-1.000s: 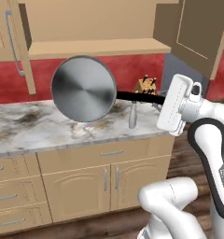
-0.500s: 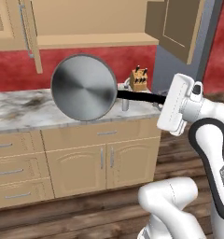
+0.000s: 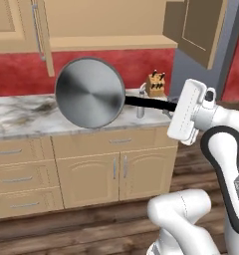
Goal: Pick the pan from the cabinet and place it on the stove. Then turn on the stove burner for the pan.
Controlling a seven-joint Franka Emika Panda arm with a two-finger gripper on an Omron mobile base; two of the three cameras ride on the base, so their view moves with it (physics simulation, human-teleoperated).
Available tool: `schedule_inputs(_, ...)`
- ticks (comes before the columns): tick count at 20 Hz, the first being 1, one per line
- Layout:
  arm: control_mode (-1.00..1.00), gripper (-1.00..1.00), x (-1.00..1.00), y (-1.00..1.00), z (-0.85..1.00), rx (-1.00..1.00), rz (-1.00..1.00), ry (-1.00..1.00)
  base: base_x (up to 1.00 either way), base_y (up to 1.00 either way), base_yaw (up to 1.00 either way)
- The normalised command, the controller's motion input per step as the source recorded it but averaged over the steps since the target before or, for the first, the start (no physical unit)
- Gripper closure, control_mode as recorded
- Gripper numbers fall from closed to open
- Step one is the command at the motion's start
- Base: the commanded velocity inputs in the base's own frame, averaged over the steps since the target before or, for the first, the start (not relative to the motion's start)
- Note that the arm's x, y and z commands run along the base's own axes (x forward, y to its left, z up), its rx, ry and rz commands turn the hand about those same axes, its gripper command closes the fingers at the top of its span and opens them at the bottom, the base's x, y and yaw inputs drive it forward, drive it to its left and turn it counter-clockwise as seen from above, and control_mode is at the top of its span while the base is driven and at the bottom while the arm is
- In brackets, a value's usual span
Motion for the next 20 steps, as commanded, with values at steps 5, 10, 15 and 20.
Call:
schedule_inputs(5, 1.00, 1.00, 0.00, 0.00, 0.00, 0.00, 0.00, 0.00, -0.12, 0.96, 0.05)
schedule_inputs(10, 1.00, 1.00, 0.00, 0.00, 0.00, 0.00, 0.00, 0.00, 0.05, 1.00, 0.07)
schedule_inputs(15, 1.00, 1.00, 0.00, 0.00, 0.00, 0.00, 0.00, 0.00, 0.02, 1.00, 0.21)
schedule_inputs(20, 1.00, 1.00, 0.00, 0.00, 0.00, 0.00, 0.00, 0.00, 0.01, 1.00, 0.25)
